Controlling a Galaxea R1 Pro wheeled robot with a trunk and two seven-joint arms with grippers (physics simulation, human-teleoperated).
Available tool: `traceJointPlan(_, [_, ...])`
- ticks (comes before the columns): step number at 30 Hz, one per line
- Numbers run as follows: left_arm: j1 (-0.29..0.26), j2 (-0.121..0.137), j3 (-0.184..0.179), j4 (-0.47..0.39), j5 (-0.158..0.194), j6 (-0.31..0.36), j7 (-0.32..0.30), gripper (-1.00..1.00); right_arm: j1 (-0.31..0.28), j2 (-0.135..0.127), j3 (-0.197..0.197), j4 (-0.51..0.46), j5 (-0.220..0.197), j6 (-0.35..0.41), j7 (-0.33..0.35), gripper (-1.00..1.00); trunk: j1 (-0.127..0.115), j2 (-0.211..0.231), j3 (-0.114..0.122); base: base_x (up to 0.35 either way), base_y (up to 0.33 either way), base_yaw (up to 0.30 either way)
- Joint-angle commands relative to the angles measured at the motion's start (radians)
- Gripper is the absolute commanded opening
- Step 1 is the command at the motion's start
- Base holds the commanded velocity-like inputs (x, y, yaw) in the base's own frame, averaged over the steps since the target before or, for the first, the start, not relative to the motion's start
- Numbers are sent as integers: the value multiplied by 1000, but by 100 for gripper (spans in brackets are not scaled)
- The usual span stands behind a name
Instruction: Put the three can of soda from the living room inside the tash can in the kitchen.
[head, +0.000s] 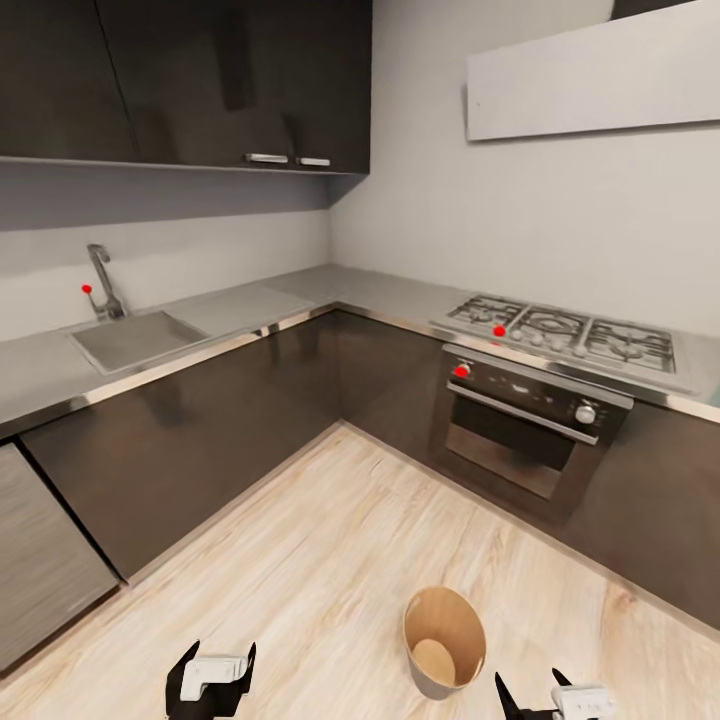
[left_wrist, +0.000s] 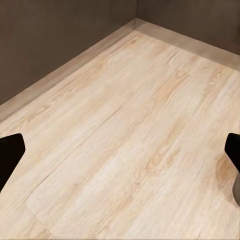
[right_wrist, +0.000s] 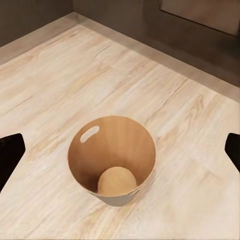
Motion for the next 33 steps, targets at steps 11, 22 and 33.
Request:
traceJointPlan(11, [0,0,0,0,0,0,-4,100,0,0,-3,1,-1,5,-1,100,0,0,0,178,0,0])
traceJointPlan(22, [0,0,0,0,-1,0,-5,100,-29,-7,-7,17,-3,90,-2,100,0,0,0,13,0,0])
traceJointPlan(33, [0,0,0,0,-1,0,-5,100,-517,-19,3,31,1,913,-3,100,0,0,0,0,0,0])
